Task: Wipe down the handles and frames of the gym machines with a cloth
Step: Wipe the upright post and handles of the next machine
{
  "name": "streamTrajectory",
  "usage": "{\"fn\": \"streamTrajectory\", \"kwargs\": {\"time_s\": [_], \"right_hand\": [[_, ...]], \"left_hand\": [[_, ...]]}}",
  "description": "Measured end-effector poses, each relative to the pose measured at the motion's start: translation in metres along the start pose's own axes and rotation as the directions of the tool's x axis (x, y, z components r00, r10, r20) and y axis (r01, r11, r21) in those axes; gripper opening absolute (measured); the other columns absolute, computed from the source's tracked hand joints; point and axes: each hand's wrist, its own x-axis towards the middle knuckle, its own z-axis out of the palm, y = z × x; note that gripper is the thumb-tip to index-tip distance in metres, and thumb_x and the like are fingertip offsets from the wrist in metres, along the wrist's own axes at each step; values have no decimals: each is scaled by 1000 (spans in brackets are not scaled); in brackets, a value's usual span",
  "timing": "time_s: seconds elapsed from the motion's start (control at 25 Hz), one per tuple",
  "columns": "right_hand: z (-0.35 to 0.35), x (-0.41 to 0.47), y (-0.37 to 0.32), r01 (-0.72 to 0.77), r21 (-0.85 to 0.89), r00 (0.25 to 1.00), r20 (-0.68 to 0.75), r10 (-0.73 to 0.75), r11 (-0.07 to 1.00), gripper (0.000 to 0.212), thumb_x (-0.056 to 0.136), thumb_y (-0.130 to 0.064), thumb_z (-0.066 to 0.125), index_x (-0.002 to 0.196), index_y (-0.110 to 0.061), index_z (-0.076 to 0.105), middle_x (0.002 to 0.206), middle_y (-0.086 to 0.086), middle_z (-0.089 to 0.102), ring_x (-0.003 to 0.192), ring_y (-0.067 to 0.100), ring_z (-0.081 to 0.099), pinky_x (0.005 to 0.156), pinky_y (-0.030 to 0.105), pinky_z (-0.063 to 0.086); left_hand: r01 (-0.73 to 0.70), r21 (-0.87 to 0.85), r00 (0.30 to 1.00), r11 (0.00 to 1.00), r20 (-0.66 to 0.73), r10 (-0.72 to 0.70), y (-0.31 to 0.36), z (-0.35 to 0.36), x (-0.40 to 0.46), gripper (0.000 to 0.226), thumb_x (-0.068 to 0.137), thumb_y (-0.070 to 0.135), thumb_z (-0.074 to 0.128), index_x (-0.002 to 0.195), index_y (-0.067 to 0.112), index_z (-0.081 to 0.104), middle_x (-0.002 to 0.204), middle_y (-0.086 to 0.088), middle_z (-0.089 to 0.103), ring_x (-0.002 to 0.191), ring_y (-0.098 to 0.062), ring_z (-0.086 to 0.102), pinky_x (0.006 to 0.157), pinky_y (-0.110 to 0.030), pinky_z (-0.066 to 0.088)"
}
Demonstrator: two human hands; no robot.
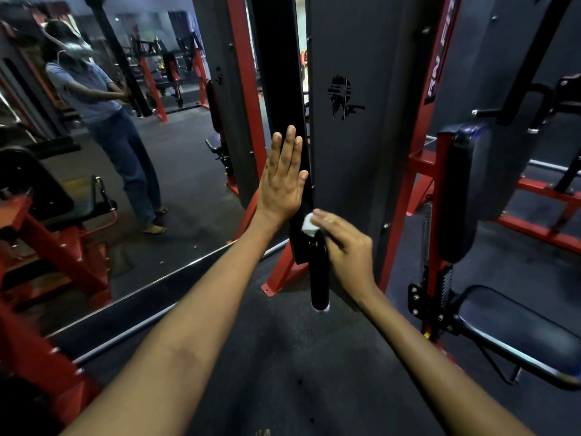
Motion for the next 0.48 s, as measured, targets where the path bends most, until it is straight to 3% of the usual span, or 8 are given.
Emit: {"fn": "streamTrajectory", "kwargs": {"time_s": [0.08, 0.24, 0.32, 0.48], "right_hand": [[5, -24, -2, -11, 45, 1000, -11, 12, 999, 30, 82, 7, 55, 109, 0, 68, 121, 4, 62, 116, 9, 57, 103, 23, 42], [0, -101, 13, -286, 38, 957, -36, 288, 957, 44, 80, 13, 60, 118, -10, 60, 116, -13, 61, 110, -9, 56, 98, 33, 46], [-1, -76, 17, -291, 42, 954, -56, 294, 956, 45, 79, 15, 59, 114, -13, 63, 111, -11, 64, 105, -13, 56, 95, 33, 48], [6, -19, 2, -207, 98, 977, -30, 211, 973, 37, 81, 12, 56, 109, -7, 69, 111, -2, 67, 106, -1, 60, 97, 18, 45]], "left_hand": [[6, 7, 1000, 1000, 6, -6, 0, 0, -1, 83, 93, 11, 41, 149, 23, -18, 156, 12, -27, 144, -12, -22, 120, -34, -3], [19, 14, 1000, 1000, 12, -19, -1, -2, -3, 84, 93, 11, 42, 149, 23, -19, 155, 12, -27, 144, -11, -22, 120, -32, -4], [12, 16, 1000, 1000, 7, -12, -1, -3, -3, 84, 92, 10, 42, 149, 24, -19, 155, 13, -27, 144, -11, -22, 120, -31, -5], [15, 5, 1000, 1000, 6, -15, 1, -6, -2, 83, 94, 11, 41, 149, 25, -19, 155, 14, -28, 143, -9, -23, 120, -29, -5]]}}
